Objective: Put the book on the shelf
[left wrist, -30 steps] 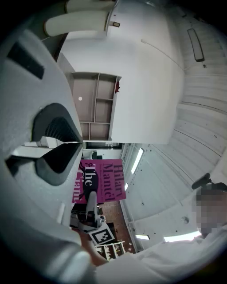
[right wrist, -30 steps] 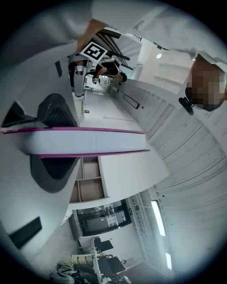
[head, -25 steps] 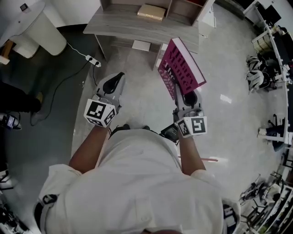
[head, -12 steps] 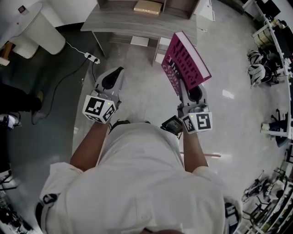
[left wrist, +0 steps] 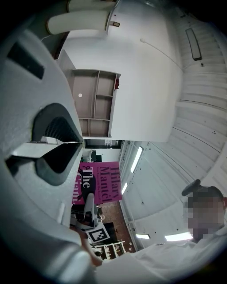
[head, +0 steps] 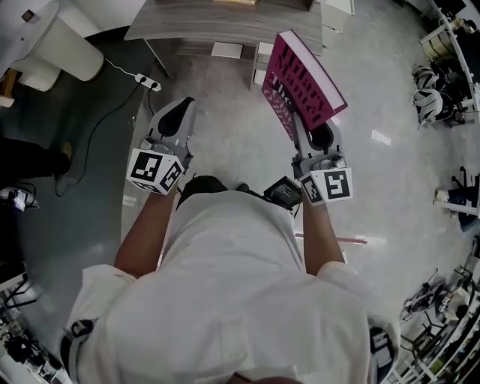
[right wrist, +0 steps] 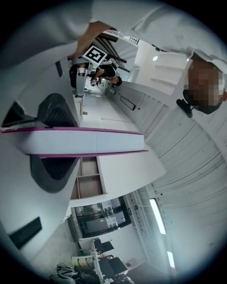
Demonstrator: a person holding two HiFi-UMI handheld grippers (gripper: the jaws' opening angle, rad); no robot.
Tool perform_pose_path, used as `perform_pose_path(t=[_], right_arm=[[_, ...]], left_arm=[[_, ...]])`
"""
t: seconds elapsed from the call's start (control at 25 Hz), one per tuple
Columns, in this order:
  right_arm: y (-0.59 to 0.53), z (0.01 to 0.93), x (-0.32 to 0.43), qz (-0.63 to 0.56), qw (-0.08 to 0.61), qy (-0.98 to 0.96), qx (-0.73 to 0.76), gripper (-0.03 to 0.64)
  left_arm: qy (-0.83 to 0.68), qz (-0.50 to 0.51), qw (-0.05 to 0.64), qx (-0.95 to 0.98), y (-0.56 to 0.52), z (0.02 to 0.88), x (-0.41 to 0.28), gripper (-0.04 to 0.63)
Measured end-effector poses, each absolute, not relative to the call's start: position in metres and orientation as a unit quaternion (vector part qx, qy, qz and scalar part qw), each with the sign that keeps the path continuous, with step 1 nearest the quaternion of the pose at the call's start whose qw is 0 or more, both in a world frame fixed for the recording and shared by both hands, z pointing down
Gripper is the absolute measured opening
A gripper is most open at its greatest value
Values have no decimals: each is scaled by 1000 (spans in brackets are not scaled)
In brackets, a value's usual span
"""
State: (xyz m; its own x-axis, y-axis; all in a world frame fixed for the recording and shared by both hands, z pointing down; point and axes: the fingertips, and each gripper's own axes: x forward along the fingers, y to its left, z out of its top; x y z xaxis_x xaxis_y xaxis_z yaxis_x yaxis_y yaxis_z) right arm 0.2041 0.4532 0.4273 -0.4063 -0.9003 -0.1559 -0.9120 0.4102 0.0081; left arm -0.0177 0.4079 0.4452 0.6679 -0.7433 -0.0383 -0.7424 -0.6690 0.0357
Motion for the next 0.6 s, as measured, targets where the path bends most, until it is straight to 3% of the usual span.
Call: perform_pose_path(t=[0.36,0.6], right_arm=[[471,444,218,18,70,836,-544,141],[423,452,211,10,66,826,-560,141]], left_arm=[[-419,-17,29,907,423,461,-16,23],[-416,-29,37,908,368,468,-29,23]])
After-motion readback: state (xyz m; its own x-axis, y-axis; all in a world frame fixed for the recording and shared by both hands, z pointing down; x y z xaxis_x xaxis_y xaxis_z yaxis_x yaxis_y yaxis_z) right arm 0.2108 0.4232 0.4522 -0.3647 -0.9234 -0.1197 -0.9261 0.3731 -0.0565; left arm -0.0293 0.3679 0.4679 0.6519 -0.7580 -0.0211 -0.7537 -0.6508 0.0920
